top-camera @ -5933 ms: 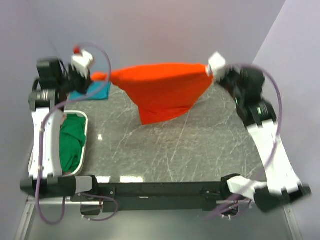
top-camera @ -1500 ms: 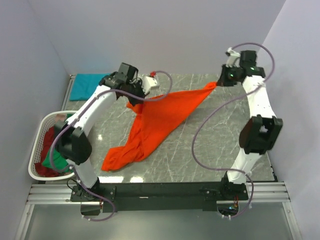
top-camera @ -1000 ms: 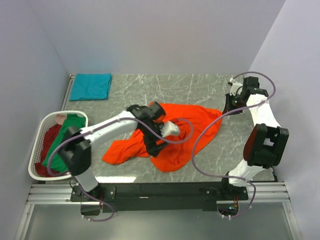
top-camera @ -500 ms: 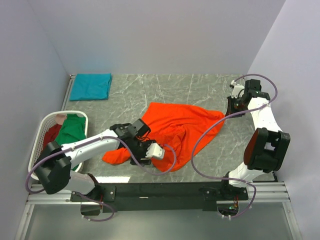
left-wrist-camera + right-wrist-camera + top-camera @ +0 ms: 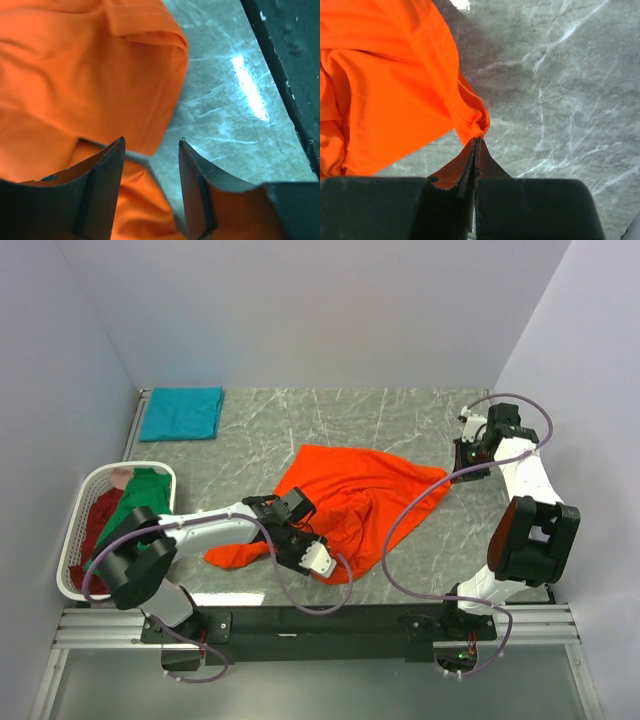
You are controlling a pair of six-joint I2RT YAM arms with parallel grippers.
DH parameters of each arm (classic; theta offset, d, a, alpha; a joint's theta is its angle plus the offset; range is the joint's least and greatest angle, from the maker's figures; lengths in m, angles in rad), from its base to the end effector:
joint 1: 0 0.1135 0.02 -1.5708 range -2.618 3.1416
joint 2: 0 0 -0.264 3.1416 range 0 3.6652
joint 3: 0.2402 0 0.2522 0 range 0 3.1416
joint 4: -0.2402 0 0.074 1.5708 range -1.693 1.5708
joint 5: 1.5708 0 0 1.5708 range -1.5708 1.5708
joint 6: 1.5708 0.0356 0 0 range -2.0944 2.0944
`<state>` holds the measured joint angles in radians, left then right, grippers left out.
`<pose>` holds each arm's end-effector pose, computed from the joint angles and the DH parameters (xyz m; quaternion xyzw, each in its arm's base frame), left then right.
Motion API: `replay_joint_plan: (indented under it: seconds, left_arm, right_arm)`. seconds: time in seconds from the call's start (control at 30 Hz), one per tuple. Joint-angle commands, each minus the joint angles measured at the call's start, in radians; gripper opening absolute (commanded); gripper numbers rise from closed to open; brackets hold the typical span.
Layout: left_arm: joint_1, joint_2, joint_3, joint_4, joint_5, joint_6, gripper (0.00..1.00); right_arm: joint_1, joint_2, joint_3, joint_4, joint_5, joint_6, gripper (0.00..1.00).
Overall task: Fold and stack the t-shirts
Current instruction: Flatten the tshirt out
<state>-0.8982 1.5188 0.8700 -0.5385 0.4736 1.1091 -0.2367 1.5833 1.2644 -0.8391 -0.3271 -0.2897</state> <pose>0.1600 -0.2270 0.1789 0.8289 0.4749 -0.2095 0.2085 0.3117 -0.0634 0.2590 -0.0589 0.9645 0.1013 0.2367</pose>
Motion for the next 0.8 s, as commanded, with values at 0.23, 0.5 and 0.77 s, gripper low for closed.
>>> replay_joint_plan:
  seconds: [0.23,0.5,0.77]
  left_arm:
    - [-0.008,0.176,0.063,-0.069,-0.105,0.034,0.35]
    - [0.134,0.029,0.177,-0.427,-0.012,-0.022,0.01]
    - [0.584,0.006,0.42,-0.833,0.01,0.044,0.01]
  right_arm:
    - [-0.01,-0.085,-0.028,-0.021,0.046,-0.043,0.0]
    - [-0.009,-0.169,-0.082,-0.084,0.045,-0.121,0.0]
    - [0.152,-0.313,-0.21,-0.213,-0.134,-0.144,0.2]
